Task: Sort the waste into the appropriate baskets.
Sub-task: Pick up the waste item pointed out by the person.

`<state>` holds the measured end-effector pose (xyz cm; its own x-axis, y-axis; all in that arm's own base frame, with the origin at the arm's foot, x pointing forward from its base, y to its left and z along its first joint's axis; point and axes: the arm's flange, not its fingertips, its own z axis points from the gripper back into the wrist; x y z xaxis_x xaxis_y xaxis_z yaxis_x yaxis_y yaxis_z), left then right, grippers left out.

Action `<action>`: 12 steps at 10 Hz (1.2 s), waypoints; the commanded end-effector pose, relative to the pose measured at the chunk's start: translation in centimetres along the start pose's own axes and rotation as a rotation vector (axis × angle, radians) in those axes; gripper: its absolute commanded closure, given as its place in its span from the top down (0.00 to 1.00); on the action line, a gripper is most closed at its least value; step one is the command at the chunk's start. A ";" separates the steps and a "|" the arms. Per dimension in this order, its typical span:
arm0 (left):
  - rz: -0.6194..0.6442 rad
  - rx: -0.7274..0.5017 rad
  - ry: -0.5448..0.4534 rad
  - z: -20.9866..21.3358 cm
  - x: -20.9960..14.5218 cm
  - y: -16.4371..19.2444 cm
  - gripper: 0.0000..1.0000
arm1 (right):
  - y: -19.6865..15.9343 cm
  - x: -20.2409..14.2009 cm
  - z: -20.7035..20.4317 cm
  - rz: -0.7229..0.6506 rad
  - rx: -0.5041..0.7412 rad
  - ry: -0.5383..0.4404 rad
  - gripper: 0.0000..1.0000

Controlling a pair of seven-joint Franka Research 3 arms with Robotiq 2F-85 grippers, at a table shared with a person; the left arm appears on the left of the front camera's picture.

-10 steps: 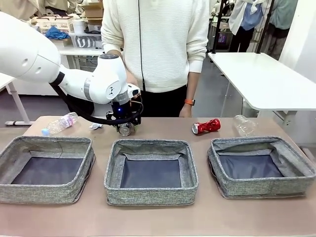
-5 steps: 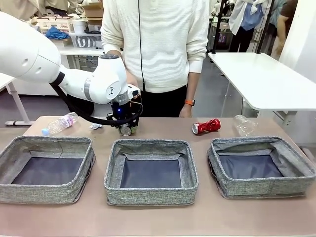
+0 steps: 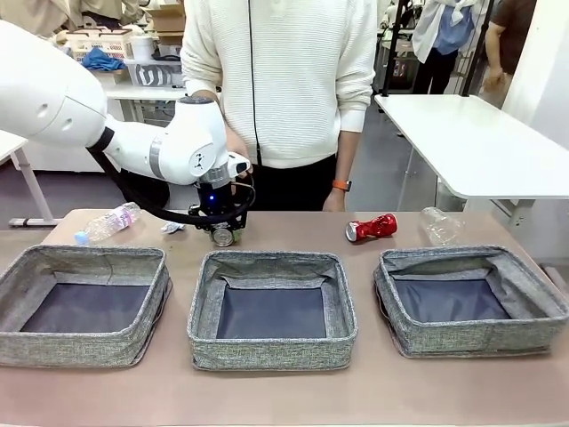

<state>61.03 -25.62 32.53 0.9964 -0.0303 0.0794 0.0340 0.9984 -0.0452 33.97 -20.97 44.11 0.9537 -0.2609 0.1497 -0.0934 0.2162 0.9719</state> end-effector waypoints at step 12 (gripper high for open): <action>-0.101 -0.298 -0.043 26.1 -19.7 -2.1 0.00 | 0.1 -0.1 0.0 0.030 0.006 0.009 1.00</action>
<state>39.39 -27.34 56.67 0.9743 -0.1725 0.1451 0.2093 0.9311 -0.2988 33.97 -20.99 44.12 0.9538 -0.2603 0.1500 -0.0937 0.2165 0.9718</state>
